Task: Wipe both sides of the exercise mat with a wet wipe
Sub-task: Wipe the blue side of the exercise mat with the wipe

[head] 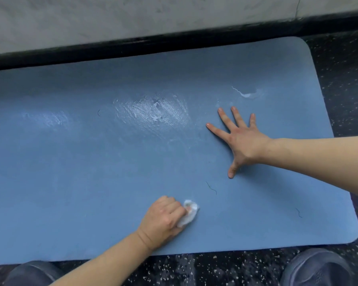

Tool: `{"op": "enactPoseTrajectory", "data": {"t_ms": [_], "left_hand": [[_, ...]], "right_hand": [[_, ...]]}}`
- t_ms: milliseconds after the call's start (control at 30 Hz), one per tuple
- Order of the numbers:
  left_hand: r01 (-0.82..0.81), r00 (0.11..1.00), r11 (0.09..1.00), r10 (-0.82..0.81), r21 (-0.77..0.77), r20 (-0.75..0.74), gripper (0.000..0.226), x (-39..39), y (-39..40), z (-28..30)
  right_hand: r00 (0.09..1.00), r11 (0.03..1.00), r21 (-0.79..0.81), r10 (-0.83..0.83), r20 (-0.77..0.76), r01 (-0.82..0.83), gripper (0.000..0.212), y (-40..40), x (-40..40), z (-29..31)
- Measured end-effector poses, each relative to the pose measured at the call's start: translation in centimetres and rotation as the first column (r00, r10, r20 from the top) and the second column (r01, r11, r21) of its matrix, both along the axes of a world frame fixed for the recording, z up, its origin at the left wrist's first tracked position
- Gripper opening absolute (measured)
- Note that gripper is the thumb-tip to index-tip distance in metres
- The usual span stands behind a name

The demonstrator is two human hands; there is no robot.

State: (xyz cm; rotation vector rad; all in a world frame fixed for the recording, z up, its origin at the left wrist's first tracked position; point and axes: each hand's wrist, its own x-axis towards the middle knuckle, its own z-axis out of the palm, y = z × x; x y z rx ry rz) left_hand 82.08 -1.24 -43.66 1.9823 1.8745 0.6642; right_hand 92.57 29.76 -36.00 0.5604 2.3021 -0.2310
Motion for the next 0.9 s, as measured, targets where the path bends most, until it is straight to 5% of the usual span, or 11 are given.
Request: {"op": "enactPoseTrajectory", "data": {"t_ms": [167,267,333,367,467,533,633,733,800,867,900], "left_hand": [[0.441,0.896,0.897,-0.441,-0.009,-0.044,0.014,5.0,-0.3,0.4],[0.124,0.991,0.990,-0.120,0.070,-0.060,0.019,1.9,2.9,0.8],[-0.170,0.984,0.984,0.173,0.057,-0.051,0.023,0.5,4.2,1.0],[-0.166,0.983,0.984,0.171,0.065,-0.067,0.018,1.6,4.0,0.7],[0.337,0.941,0.939,-0.332,0.070,-0.069,0.002,7.4,1.5,0.2],[0.458,0.889,0.888,-0.456,0.051,-0.043,0.010,7.8,2.2,-0.3],[0.124,0.985,0.984,-0.106,0.126,-0.139,0.019,3.5,7.0,-0.3],[-0.213,0.964,0.966,0.232,0.145,-0.132,0.028,0.7,9.6,-0.1],[0.026,0.997,0.991,-0.016,0.132,-0.074,0.020,3.4,9.1,-0.1],[0.400,0.914,0.908,-0.386,0.125,-0.123,0.011,5.4,8.7,-0.2],[0.431,0.899,0.896,-0.415,0.107,-0.140,0.012,4.5,9.6,-0.1]], "right_hand": [[0.992,0.992,-0.033,0.125,0.005,-0.124,0.160,-1.4,1.5,0.9],[0.974,0.974,0.022,0.224,-0.027,-0.224,0.154,-0.8,2.6,1.9],[0.989,0.988,0.065,0.141,-0.055,-0.137,0.155,1.5,2.0,2.5],[0.995,0.995,0.073,0.071,-0.067,-0.066,0.157,2.7,1.6,2.6],[0.996,0.996,0.047,-0.069,-0.058,0.072,0.163,5.5,0.4,1.9],[0.995,0.995,0.022,-0.097,-0.032,0.098,0.169,6.0,0.2,0.9],[0.996,0.995,0.037,-0.091,-0.024,0.092,0.171,5.9,0.4,-0.2],[0.995,0.995,0.036,-0.097,-0.034,0.098,0.172,6.0,0.5,-0.3],[0.994,0.994,0.036,-0.099,-0.038,0.101,0.172,6.0,0.5,-0.3],[0.994,0.994,0.043,-0.095,-0.049,0.097,0.172,6.0,0.5,-0.4],[0.994,0.994,0.045,-0.093,-0.051,0.096,0.172,6.1,0.5,-0.5]]}}
